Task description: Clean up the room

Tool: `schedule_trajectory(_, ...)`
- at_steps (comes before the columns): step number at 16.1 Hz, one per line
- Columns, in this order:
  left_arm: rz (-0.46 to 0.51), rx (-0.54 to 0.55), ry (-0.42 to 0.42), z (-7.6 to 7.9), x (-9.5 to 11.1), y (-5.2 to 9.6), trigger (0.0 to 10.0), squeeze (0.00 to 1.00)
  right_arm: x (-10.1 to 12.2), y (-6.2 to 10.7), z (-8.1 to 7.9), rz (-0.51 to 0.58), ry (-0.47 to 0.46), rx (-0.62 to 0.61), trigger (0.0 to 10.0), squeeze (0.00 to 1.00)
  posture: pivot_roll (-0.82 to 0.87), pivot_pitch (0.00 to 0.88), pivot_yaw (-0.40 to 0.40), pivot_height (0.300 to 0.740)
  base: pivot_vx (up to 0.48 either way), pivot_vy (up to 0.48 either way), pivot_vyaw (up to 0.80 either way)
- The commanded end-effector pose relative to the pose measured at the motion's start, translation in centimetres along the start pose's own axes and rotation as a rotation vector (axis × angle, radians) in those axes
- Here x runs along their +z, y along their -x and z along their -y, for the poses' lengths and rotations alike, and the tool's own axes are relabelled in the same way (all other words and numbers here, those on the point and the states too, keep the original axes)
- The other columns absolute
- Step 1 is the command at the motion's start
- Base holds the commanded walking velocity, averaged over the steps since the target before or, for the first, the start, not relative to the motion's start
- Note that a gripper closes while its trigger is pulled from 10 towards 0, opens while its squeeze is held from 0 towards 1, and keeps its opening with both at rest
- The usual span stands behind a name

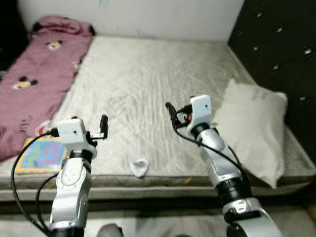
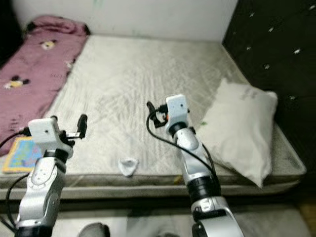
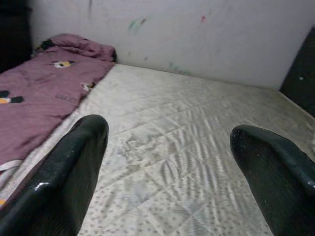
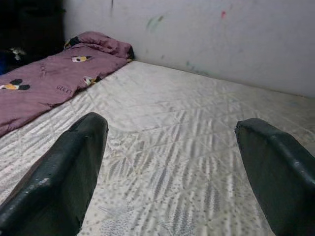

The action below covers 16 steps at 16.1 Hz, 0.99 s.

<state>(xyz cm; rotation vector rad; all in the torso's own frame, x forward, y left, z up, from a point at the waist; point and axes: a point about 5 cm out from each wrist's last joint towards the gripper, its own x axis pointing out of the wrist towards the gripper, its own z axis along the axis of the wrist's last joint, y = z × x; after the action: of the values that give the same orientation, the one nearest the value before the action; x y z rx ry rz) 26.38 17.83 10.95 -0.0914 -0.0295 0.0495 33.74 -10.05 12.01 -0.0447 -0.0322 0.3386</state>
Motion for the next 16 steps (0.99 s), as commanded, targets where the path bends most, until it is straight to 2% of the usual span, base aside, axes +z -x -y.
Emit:
schedule_trajectory(1,-0.009,0.001,0.001,0.05,-0.12,-0.06,10.0,0.0,0.12,-0.12,0.23,0.001,-0.003,-0.01,10.0,0.0,0.01,0.0,-0.081,0.74,0.0,0.0,0.0)
schedule_trajectory(4,-0.009,0.002,0.007,0.06,-0.13,-0.07,10.0,0.0,0.11,-0.15,0.39,-0.002,-0.012,-0.017,10.0,0.0,0.01,0.0,-0.082,0.74,0.0,0.0,0.0)
schedule_trajectory(13,0.0,0.009,0.025,0.16,-0.09,-0.19,10.0,0.0,0.11,-0.19,0.46,-0.002,-0.013,-0.012,10.0,0.0,0.0,0.0,-0.087,0.74,0.0,0.48,0.0)
schedule_trajectory(16,0.021,0.02,0.014,0.1,0.08,-0.17,10.0,0.0,0.12,-0.21,0.41,-0.001,-0.014,-0.007,10.0,0.0,0.01,0.0,-0.088,0.74,0.0,0.087,0.0)
